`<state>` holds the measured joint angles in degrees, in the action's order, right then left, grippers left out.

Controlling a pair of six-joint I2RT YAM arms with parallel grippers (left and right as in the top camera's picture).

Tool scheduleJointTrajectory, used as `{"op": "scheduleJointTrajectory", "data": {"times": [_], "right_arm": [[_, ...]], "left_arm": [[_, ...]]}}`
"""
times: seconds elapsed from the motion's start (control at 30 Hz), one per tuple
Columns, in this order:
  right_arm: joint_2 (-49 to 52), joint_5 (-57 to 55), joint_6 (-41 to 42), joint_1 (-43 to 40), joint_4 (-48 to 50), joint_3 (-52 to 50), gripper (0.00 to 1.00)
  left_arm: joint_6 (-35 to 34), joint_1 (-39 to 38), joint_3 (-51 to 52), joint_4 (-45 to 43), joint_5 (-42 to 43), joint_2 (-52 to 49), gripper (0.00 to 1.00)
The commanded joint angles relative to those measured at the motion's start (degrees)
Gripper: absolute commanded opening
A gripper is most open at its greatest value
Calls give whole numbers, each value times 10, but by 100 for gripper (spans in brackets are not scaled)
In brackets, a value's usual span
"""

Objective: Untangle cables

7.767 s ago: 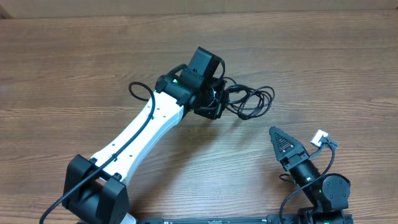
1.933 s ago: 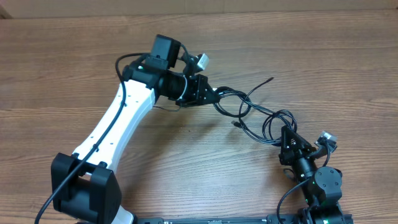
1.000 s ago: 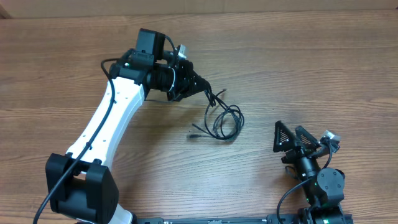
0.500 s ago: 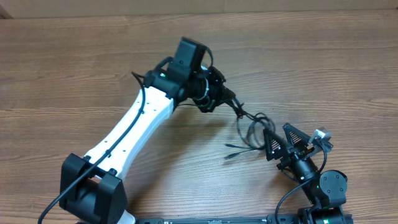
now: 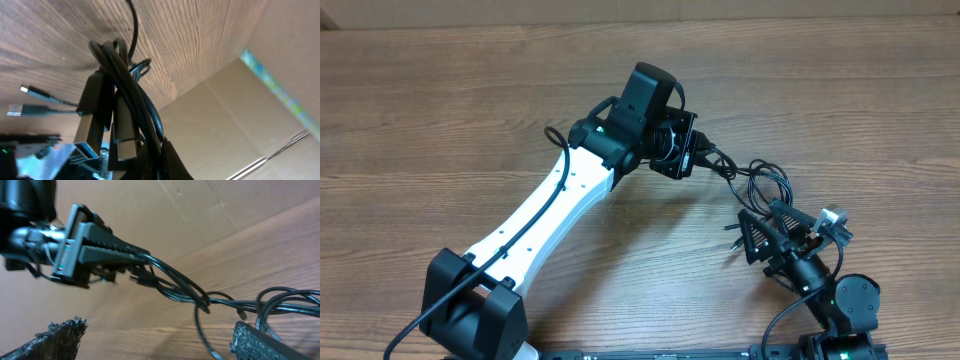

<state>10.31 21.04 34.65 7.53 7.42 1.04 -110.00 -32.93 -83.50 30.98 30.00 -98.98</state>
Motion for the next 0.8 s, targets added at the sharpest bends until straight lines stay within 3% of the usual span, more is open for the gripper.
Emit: {"op": "scheduleJointTrajectory", "data": {"times": [0.0,0.23,0.33,0.43,0.77], "right_arm": [[1,-9,80,-2,13,-6,91],[1,-35,434,-2,-20,-6,83],[1,-13,523,-2,-32,-6,83],[1,5,568,-2,-32,-6,83],[1,-38,571,-2,-76,-6,82]], "left_arm": [[-84,-2,-15,-4,5,12,4],[-94,-2,-15,-19,4,12,4],[-94,-1,-15,-30,-4,12,4],[-94,-2,-15,-47,-1,12,4],[-82,-21,-15,-55,85,12,4]]}}
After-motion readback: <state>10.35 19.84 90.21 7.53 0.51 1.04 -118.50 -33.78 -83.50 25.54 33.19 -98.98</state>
